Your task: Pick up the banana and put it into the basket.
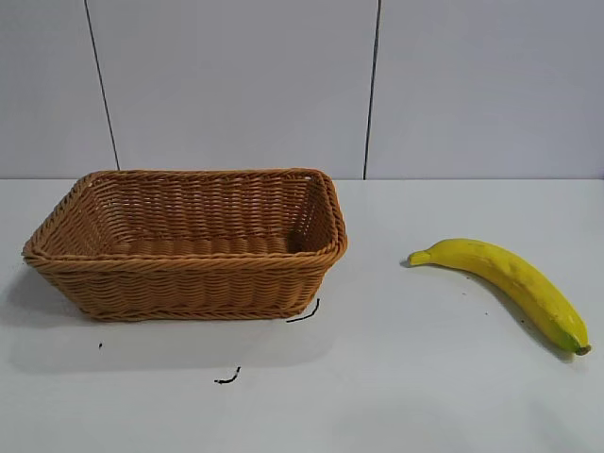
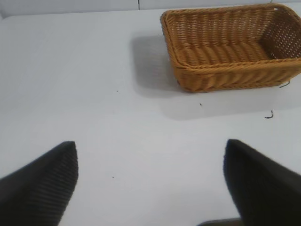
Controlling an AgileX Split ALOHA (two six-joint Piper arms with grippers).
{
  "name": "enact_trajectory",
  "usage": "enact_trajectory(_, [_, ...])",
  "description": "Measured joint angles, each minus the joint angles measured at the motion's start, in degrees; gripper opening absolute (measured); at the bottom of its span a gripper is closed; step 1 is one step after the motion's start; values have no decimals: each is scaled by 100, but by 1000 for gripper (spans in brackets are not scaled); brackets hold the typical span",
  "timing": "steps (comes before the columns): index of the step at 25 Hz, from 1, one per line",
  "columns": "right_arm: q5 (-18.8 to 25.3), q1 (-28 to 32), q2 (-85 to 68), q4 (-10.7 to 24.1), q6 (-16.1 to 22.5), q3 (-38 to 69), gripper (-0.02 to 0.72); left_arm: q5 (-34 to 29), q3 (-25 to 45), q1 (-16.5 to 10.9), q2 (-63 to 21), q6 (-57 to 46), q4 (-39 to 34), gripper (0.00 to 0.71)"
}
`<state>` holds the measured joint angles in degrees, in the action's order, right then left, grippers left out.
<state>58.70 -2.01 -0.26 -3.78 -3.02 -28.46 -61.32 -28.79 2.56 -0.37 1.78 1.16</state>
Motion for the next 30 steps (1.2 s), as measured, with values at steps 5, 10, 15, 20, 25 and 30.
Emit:
enact_trajectory(5, [0, 0, 0, -4, 0, 0, 671, 0, 0, 0, 0, 0, 0, 635])
enact_trajectory(10, [6, 0, 53, 14, 0, -14, 671, 0, 0, 0, 0, 0, 0, 635])
enact_trajectory(15, [42, 0, 1334, 20, 4, -465, 671, 0, 0, 0, 0, 0, 0, 635])
enact_trajectory(20, [37, 0, 3408, -3, 4, -1352, 671, 0, 0, 0, 0, 0, 0, 635])
enact_trajectory(25, [24, 0, 5438, -2, 4, -2395, 671, 0, 0, 0, 0, 0, 0, 635])
enact_trajectory(30, [-5, 0, 7424, -29, -308, -3656, 671, 0, 0, 0, 0, 0, 0, 635])
